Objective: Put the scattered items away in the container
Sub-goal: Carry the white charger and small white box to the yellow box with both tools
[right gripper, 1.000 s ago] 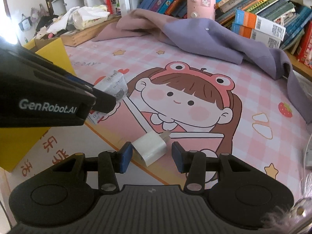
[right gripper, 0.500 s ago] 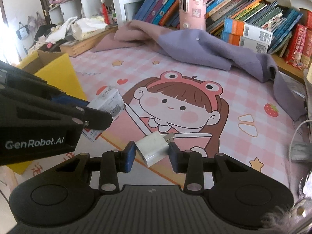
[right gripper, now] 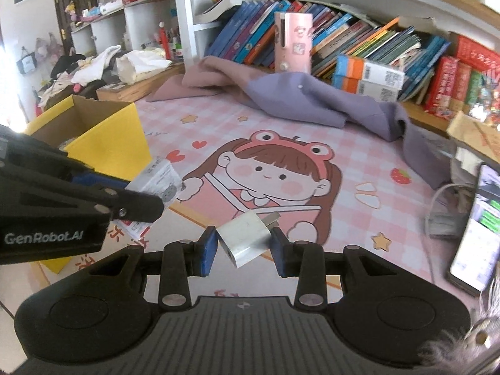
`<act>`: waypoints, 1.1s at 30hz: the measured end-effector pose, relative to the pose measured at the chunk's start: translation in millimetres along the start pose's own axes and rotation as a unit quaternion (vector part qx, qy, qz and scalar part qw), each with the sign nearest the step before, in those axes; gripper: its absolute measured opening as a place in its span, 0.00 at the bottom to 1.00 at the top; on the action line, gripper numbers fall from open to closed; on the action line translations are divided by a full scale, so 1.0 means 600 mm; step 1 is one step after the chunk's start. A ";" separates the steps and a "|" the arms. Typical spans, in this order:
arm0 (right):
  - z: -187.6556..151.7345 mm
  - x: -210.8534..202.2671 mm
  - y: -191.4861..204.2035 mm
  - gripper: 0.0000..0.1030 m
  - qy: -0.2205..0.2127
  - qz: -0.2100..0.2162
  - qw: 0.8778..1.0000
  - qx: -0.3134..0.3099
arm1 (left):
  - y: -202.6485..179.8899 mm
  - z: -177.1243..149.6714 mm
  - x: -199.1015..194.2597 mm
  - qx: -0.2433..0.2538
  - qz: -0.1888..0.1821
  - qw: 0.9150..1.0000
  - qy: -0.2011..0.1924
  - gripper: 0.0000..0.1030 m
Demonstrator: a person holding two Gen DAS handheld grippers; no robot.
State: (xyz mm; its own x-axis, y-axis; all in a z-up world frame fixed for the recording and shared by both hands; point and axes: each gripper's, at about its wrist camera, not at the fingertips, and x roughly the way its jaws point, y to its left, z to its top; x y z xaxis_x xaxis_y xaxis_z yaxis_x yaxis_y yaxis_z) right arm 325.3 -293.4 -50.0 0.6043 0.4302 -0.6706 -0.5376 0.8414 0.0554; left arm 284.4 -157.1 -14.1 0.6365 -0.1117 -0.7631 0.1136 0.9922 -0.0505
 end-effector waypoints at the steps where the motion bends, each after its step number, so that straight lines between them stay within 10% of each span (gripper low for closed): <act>1: -0.004 -0.010 0.002 0.34 -0.002 -0.006 1.000 0.000 | 0.000 -0.005 -0.008 0.001 -0.008 1.000 -0.003 0.12; 23: -0.077 -0.161 0.166 0.34 -0.022 -0.117 0.993 0.007 | 0.081 -0.157 -0.174 -0.001 -0.084 0.995 -0.058 0.12; 33: -0.140 -0.196 0.292 0.34 0.000 -0.093 0.996 0.008 | 0.142 -0.267 -0.243 -0.020 -0.079 0.996 -0.047 0.12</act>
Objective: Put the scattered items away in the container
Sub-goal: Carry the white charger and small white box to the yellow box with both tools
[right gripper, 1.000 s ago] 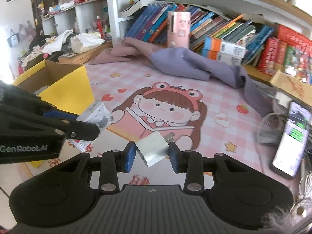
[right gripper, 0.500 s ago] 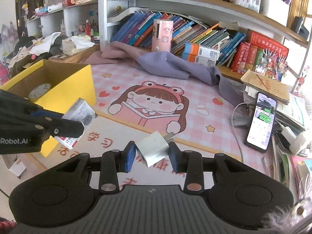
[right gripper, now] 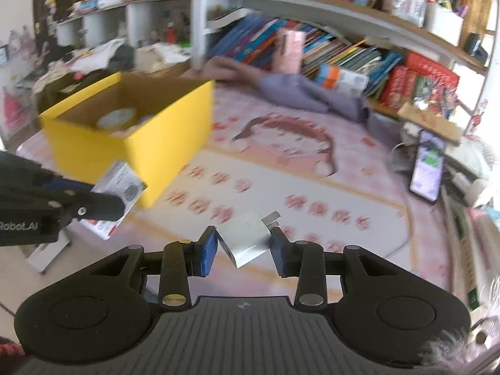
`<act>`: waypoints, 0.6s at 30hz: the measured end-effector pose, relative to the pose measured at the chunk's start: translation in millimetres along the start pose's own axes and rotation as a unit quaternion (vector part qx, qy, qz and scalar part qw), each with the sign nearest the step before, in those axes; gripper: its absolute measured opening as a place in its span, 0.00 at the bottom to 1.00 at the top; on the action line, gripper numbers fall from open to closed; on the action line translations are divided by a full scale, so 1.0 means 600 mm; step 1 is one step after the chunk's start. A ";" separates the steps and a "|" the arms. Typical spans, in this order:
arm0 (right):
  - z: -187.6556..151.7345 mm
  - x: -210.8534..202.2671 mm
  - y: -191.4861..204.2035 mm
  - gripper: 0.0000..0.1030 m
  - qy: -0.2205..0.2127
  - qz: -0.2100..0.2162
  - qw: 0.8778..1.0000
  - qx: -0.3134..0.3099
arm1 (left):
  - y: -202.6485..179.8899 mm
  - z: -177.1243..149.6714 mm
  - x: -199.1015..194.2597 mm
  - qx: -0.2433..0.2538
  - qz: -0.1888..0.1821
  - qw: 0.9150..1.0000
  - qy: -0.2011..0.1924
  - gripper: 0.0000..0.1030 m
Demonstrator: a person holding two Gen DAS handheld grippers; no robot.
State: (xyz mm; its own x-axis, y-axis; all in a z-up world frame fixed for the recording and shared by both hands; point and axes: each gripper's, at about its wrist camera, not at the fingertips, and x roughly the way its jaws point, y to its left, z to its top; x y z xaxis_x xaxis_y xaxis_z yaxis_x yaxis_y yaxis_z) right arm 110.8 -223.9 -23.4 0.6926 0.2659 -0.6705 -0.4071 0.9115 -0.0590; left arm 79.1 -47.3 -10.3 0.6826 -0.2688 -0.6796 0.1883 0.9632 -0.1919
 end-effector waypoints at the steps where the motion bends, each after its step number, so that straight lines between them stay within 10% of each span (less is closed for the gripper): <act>1: -0.006 -0.004 0.014 0.34 0.003 0.007 1.000 -0.004 | 0.007 -0.009 -0.008 -0.006 0.003 1.000 0.001 0.12; 18: -0.027 -0.035 0.147 0.34 0.014 0.084 0.993 -0.077 | 0.071 -0.084 -0.096 -0.064 0.055 0.996 -0.015 0.12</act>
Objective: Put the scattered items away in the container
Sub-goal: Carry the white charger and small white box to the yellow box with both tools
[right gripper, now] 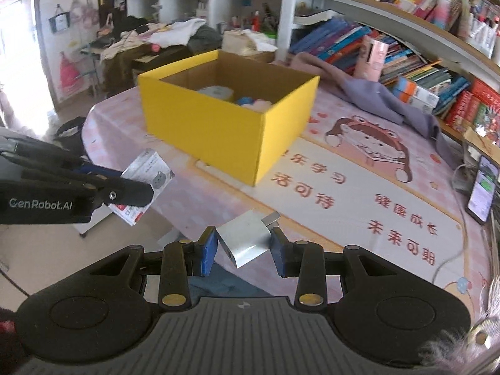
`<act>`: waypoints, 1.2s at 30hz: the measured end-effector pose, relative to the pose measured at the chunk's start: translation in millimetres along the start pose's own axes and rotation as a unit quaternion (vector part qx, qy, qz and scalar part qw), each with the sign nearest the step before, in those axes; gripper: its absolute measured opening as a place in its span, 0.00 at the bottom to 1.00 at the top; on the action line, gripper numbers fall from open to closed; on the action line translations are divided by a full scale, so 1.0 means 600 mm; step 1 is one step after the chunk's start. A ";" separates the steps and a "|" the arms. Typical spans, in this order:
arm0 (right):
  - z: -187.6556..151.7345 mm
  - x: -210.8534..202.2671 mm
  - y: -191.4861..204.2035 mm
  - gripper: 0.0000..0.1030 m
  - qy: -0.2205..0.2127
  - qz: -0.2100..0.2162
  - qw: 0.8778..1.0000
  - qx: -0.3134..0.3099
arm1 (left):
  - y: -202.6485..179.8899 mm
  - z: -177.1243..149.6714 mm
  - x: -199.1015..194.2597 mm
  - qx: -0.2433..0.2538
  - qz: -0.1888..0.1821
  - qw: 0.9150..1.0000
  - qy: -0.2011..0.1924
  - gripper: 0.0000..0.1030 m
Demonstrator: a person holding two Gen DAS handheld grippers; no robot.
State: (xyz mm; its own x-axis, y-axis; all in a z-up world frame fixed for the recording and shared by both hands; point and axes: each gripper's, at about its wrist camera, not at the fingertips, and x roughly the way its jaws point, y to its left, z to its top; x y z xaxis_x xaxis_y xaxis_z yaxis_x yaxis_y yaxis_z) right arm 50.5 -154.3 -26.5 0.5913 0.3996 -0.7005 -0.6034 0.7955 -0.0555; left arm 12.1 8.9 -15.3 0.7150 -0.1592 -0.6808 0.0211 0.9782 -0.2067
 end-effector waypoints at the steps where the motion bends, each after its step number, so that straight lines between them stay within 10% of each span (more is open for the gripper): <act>1: 0.000 0.001 0.002 0.34 0.001 0.002 1.000 0.000 | 0.003 -0.001 -0.002 -0.002 0.003 1.000 -0.001 0.12; 36: 0.079 0.037 0.014 0.34 -0.044 0.023 0.998 -0.039 | 0.055 0.044 0.013 -0.022 0.026 0.999 -0.025 0.12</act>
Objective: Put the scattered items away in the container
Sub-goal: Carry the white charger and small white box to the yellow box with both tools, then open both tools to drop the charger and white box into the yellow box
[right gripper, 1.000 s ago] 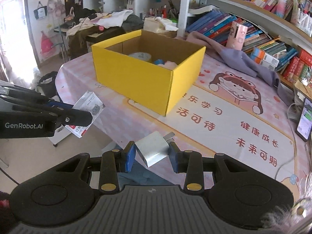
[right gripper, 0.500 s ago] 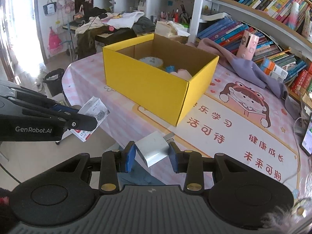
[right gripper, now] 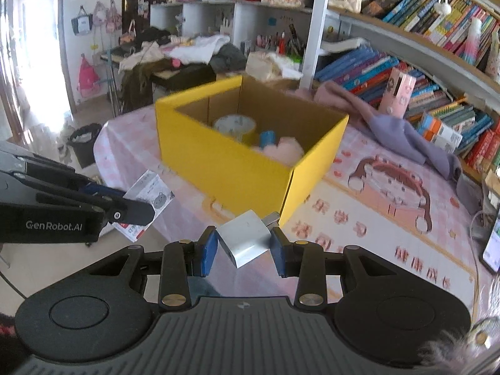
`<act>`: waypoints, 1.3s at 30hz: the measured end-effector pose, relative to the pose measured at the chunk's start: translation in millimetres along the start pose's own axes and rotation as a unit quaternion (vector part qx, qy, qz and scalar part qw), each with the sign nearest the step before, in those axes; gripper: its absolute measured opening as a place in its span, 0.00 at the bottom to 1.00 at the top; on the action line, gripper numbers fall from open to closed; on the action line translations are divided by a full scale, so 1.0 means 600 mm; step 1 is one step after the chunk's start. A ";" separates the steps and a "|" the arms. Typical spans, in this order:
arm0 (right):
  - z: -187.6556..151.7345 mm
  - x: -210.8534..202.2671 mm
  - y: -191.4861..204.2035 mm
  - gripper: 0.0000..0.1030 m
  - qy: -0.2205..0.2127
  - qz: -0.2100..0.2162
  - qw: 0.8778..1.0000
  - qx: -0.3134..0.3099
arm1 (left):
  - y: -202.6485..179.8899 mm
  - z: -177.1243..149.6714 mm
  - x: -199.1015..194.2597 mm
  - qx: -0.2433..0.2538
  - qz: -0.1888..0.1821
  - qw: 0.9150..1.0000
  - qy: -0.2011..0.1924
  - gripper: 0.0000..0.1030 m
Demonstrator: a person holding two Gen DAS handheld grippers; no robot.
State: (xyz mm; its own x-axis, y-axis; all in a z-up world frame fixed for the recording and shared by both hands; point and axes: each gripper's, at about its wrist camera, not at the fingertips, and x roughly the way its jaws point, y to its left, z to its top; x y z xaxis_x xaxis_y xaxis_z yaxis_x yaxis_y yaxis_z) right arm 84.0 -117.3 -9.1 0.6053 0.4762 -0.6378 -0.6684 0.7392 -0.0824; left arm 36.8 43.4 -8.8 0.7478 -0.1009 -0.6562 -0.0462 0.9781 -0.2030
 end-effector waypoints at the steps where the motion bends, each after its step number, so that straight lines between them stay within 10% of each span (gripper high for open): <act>1: 0.006 0.002 -0.004 0.34 -0.008 0.000 1.000 -0.001 | 0.000 0.009 0.001 0.001 0.004 1.000 -0.007 0.12; 13: 0.123 0.091 -0.074 0.34 -0.064 0.026 0.997 -0.035 | 0.030 0.158 0.080 0.017 0.045 0.998 -0.046 0.12; 21: 0.195 0.240 -0.092 0.34 -0.019 0.060 0.995 -0.071 | 0.090 0.245 0.227 0.008 0.063 0.997 0.031 0.12; 30: 0.199 0.351 -0.103 0.34 0.065 0.083 0.992 -0.075 | 0.103 0.259 0.331 0.027 0.091 0.989 0.115 0.13; 39: 0.196 0.357 -0.100 0.34 0.077 0.098 0.989 -0.083 | 0.091 0.253 0.346 0.034 0.111 0.987 0.110 0.22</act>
State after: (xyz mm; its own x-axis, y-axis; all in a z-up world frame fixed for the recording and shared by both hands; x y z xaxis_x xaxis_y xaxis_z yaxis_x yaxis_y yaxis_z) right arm 304.3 -3.7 -50.7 0.3932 0.5154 -0.7614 -0.8356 0.5458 -0.0621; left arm 290.1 103.5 -46.0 0.5619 0.0882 -0.8225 -0.1424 0.9898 0.0089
